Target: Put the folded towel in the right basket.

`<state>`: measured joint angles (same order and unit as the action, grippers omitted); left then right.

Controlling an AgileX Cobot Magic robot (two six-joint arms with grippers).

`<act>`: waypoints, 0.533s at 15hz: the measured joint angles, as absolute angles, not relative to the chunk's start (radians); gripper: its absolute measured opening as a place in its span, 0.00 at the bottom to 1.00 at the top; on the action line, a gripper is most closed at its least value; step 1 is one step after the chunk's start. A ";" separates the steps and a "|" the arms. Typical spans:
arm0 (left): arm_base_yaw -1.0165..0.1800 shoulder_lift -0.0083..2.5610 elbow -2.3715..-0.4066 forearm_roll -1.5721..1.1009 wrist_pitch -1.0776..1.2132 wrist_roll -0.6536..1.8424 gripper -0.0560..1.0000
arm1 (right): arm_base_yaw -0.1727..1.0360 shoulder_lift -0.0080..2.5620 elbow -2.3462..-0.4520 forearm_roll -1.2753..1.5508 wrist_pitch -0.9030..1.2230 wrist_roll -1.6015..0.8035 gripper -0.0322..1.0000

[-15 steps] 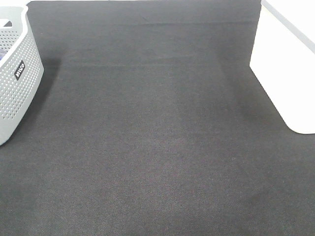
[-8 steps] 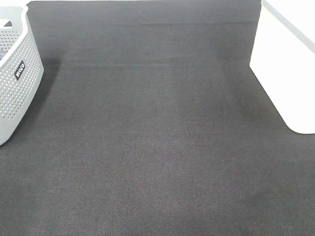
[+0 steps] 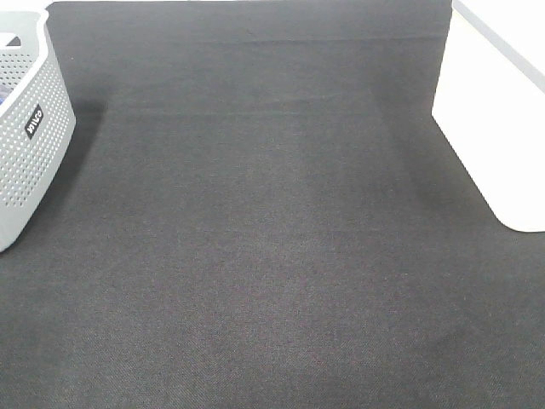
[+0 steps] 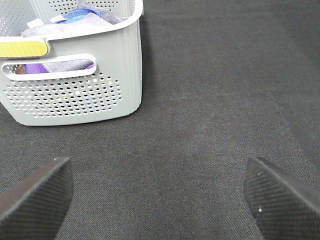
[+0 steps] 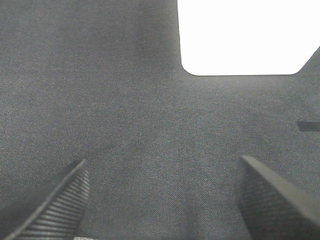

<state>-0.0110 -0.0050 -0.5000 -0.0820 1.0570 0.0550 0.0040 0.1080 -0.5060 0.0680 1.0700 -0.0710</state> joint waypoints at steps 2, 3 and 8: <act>-0.011 -0.005 -0.500 -0.082 1.057 0.055 0.88 | 0.004 0.108 -0.506 0.069 1.070 -0.070 0.76; -0.011 -0.005 -0.500 -0.082 1.057 0.055 0.88 | 0.004 0.108 -0.506 0.070 1.070 -0.070 0.76; -0.011 -0.005 -0.500 -0.082 1.057 0.055 0.88 | 0.004 0.000 -0.506 0.073 1.068 -0.070 0.76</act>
<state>-0.0110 -0.0050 -0.5000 -0.0820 1.0570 0.0550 0.0040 0.0000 -0.5060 0.0730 1.0680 -0.0700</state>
